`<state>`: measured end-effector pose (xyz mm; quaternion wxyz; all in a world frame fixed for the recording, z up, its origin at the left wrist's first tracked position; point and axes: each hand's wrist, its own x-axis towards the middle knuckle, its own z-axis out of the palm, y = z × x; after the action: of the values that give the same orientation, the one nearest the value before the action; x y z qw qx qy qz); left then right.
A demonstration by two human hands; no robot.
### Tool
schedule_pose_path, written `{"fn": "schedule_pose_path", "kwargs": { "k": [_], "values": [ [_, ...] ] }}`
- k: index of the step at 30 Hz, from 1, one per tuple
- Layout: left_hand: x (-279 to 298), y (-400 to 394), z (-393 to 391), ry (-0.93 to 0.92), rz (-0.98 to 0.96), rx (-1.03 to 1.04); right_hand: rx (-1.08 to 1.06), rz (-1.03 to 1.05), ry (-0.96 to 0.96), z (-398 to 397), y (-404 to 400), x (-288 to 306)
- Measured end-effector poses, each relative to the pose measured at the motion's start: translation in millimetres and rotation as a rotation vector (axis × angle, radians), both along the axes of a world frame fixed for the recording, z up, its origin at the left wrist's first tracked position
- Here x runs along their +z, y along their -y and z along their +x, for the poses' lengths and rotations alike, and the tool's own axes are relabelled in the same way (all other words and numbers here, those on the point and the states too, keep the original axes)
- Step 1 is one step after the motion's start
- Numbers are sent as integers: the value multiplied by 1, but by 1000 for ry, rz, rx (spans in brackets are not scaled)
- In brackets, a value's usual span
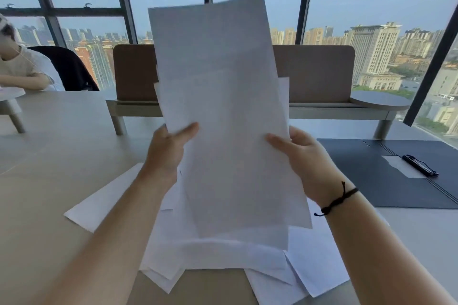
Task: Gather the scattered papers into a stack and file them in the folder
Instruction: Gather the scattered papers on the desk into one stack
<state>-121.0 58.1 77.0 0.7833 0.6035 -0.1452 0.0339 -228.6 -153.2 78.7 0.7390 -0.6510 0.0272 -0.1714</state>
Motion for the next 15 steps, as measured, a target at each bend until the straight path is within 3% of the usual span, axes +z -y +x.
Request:
{"fn": "schedule_pose_path", "kwargs": {
  "k": [5,15],
  "values": [
    [54,-4,-20,216,-121,40,-115,-97,239,-9,-13,49],
    [-9,-26,-32,41,79,-164,-125,8,89,-35,-19,-6]
  ]
}}
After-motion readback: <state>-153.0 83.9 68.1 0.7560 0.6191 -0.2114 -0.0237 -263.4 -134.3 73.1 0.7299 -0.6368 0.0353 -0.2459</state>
